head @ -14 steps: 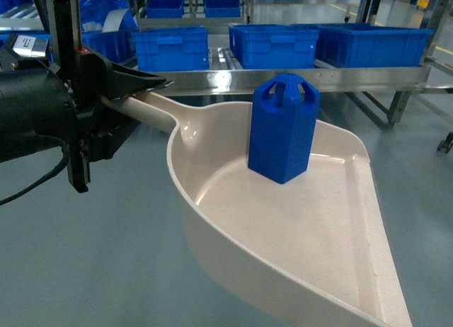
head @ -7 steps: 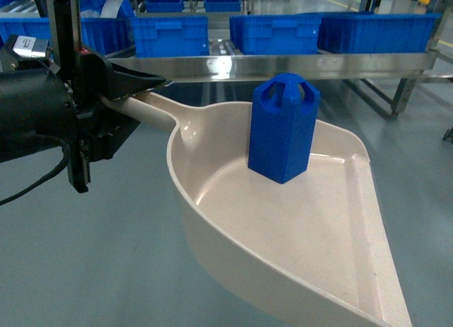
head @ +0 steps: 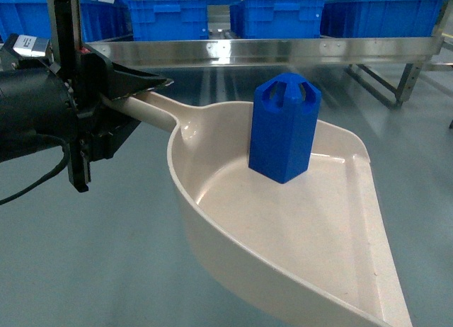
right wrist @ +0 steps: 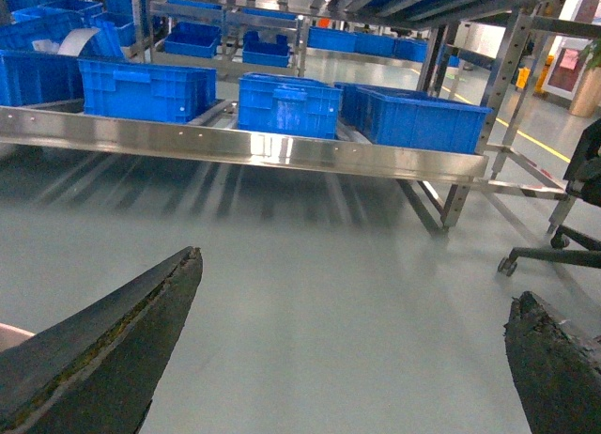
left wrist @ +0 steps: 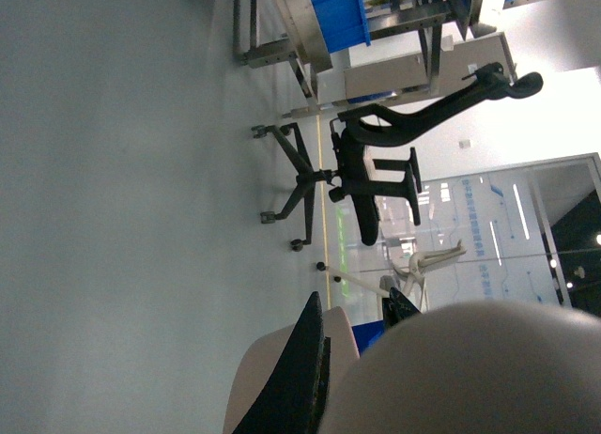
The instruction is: Place part in tray to right shelf
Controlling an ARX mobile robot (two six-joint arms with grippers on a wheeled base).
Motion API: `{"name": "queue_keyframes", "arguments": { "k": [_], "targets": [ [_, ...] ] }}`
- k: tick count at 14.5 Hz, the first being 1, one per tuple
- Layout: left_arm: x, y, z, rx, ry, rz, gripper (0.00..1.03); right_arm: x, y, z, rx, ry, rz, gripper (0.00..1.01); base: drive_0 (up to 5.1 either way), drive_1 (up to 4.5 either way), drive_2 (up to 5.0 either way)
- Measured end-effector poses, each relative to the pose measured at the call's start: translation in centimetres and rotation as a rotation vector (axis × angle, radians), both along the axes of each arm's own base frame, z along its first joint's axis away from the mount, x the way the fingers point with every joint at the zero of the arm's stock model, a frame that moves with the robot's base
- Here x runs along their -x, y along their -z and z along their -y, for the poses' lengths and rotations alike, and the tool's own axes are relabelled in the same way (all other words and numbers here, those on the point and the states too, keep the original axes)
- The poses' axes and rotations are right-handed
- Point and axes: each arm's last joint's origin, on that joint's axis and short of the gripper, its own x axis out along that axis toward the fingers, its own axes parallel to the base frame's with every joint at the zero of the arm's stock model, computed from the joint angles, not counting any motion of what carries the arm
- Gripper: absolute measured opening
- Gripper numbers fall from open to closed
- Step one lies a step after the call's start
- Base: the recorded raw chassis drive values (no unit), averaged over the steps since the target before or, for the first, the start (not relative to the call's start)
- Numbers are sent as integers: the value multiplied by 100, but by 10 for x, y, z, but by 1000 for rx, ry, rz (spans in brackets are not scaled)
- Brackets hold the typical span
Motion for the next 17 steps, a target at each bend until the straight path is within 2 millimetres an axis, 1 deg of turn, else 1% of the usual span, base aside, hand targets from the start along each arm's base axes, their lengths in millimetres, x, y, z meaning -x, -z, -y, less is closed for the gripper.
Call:
{"name": "queue_keyframes", "arguments": {
  "k": [1, 17],
  "targets": [
    [0, 0, 0, 0, 0, 0, 13, 0, 0, 0, 0, 0, 0, 98, 0, 0, 0],
    [0, 0, 0, -4, 1, 6, 13, 0, 0, 0, 0, 0, 2, 98, 4, 437, -429]
  ]
}}
